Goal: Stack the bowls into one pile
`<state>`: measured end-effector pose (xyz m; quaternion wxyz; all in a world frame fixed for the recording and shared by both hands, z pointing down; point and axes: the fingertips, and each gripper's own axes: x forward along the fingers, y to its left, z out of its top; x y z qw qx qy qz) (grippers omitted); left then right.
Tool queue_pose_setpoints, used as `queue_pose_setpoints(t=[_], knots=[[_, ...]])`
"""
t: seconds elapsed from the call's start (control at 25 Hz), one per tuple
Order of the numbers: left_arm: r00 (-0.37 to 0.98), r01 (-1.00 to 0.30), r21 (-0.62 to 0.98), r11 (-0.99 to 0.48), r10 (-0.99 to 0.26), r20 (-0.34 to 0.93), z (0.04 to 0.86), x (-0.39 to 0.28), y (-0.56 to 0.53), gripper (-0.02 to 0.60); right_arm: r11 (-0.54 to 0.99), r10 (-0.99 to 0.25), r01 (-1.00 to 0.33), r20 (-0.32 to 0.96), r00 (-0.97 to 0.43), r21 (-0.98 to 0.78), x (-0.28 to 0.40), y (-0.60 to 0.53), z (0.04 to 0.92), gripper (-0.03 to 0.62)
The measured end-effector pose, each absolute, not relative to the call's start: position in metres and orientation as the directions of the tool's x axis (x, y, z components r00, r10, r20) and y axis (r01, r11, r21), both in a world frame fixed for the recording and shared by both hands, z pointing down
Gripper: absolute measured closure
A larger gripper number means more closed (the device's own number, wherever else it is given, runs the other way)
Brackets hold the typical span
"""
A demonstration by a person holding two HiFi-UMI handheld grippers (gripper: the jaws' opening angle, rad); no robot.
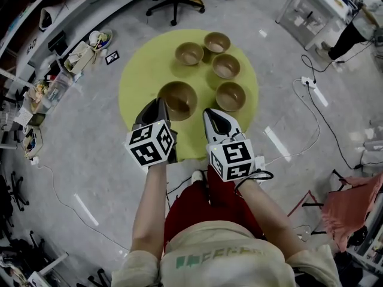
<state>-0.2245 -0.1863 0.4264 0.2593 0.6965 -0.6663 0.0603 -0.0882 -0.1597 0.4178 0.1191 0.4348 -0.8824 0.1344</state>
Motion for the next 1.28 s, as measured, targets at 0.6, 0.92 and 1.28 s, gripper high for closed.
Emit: queue_pose_setpoints(t=[0.6, 0.92, 1.28], knots=[[0.207, -0.958, 0.266, -0.106, -0.899, 0.386, 0.402, -0.195, -0.160, 0.546, 0.496, -0.812, -0.862, 0.297, -0.502, -0.101, -0.059, -0.125, 0.400, 0.557], [0.258, -0.951, 0.264, -0.163, -0.888, 0.380, 0.399, -0.176, -0.155, 0.546, 0.438, -0.846, -0.894, 0.292, -0.446, -0.098, -0.038, -0.114, 0.397, 0.557], [0.321, -0.936, 0.266, -0.231, -0.872, 0.371, 0.394, -0.148, -0.165, 0.546, 0.374, -0.873, -0.923, 0.304, -0.383, -0.089, -0.013, -0.112, 0.396, 0.557]])
